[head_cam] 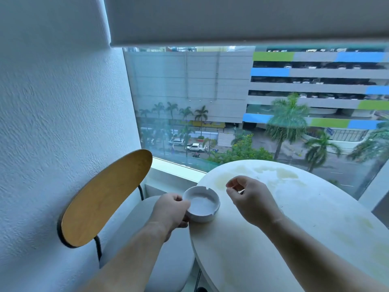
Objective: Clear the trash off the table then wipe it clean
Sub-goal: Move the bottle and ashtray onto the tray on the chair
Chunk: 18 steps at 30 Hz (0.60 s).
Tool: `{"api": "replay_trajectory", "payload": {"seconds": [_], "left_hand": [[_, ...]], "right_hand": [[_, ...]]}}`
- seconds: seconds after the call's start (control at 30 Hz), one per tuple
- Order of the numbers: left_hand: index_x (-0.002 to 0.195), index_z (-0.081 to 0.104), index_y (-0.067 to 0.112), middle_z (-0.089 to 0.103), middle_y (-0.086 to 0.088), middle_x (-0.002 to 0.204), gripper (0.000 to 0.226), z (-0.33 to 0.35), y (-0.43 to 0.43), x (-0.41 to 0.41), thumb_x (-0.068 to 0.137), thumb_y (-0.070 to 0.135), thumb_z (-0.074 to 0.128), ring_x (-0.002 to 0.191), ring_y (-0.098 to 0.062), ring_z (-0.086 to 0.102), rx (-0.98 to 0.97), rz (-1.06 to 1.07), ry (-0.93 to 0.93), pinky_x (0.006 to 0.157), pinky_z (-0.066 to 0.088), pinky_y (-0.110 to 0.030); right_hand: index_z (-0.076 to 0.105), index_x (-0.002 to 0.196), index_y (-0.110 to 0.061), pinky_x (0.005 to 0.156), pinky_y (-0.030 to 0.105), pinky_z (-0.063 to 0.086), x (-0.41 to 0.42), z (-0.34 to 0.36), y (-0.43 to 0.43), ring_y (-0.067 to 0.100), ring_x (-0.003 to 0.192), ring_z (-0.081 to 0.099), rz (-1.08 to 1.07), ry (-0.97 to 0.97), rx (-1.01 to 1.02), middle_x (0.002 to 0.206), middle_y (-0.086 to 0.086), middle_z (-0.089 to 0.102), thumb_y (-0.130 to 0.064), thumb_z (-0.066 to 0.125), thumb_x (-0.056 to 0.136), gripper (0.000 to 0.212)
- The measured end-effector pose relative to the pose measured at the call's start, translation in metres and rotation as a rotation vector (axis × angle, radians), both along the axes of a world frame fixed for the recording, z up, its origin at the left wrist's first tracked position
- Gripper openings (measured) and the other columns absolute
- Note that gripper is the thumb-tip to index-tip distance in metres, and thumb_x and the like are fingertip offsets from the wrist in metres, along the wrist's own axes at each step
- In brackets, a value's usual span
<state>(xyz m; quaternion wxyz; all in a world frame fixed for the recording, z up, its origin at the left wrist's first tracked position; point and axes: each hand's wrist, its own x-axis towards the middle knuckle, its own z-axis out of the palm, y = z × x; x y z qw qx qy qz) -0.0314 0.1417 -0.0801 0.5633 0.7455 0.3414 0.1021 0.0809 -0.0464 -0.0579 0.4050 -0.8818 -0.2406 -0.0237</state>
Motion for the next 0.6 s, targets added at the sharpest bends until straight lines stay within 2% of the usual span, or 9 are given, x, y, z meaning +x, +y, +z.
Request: {"api": "replay_trajectory", "payload": {"seconds": [0.07, 0.2, 0.3, 0.4, 0.47, 0.6], "left_hand": [[0.096, 0.071, 0.004, 0.073, -0.02, 0.088, 0.013, -0.003, 0.005, -0.003, 0.093, 0.008, 0.059, 0.066, -0.026, 0.068, -0.01, 0.022, -0.055, 0.064, 0.066, -0.04], [0.113, 0.064, 0.018, 0.073, -0.012, 0.097, 0.02, 0.0, 0.002, -0.011, 0.096, 0.009, 0.066, 0.075, -0.03, 0.075, 0.011, 0.001, -0.258, 0.064, 0.066, -0.039], [0.116, 0.063, 0.022, 0.073, -0.007, 0.1, 0.025, 0.011, -0.012, -0.01, 0.096, 0.008, 0.069, 0.076, -0.031, 0.075, 0.074, -0.145, -0.387, 0.066, 0.066, -0.04], [0.113, 0.067, 0.021, 0.074, -0.008, 0.094, 0.027, 0.019, -0.039, -0.001, 0.092, 0.004, 0.071, 0.068, -0.033, 0.073, 0.089, -0.287, -0.462, 0.063, 0.065, -0.047], [0.112, 0.067, 0.022, 0.074, -0.01, 0.09, 0.028, 0.024, -0.067, 0.008, 0.087, 0.011, 0.072, 0.061, -0.031, 0.069, 0.055, -0.386, -0.489, 0.058, 0.062, -0.044], [0.113, 0.063, 0.022, 0.071, -0.012, 0.084, 0.031, 0.028, -0.137, 0.025, 0.084, 0.026, 0.07, 0.058, -0.023, 0.063, -0.063, -0.575, -0.48, 0.055, 0.059, -0.039]], "right_hand": [[0.074, 0.091, -0.028, 0.071, 0.028, 0.054, -0.004, -0.001, -0.007, 0.01, 0.071, 0.069, 0.009, 0.042, 0.038, 0.08, -0.011, 0.074, -0.022, 0.07, 0.091, 0.007], [0.073, 0.096, -0.032, 0.072, 0.037, 0.062, -0.017, 0.001, -0.026, 0.013, 0.075, 0.072, 0.047, 0.128, 0.12, 0.084, -0.01, 0.075, -0.023, 0.07, 0.093, 0.01], [0.071, 0.108, -0.031, 0.072, 0.039, 0.065, -0.026, 0.005, -0.044, 0.015, 0.081, 0.074, 0.043, 0.191, 0.242, 0.096, -0.006, 0.075, -0.023, 0.069, 0.096, 0.015], [0.065, 0.124, -0.031, 0.074, 0.04, 0.066, -0.035, 0.011, -0.069, 0.019, 0.088, 0.076, 0.059, 0.281, 0.362, 0.109, -0.001, 0.074, -0.022, 0.069, 0.099, 0.027], [0.064, 0.129, -0.033, 0.072, 0.042, 0.066, -0.04, 0.014, -0.094, 0.023, 0.086, 0.076, 0.033, 0.27, 0.387, 0.105, 0.001, 0.076, -0.016, 0.067, 0.1, 0.034], [0.069, 0.121, -0.031, 0.07, 0.053, 0.065, -0.047, 0.011, -0.162, 0.038, 0.083, 0.073, -0.12, 0.205, 0.444, 0.089, 0.01, 0.077, -0.002, 0.064, 0.096, 0.039]]}}
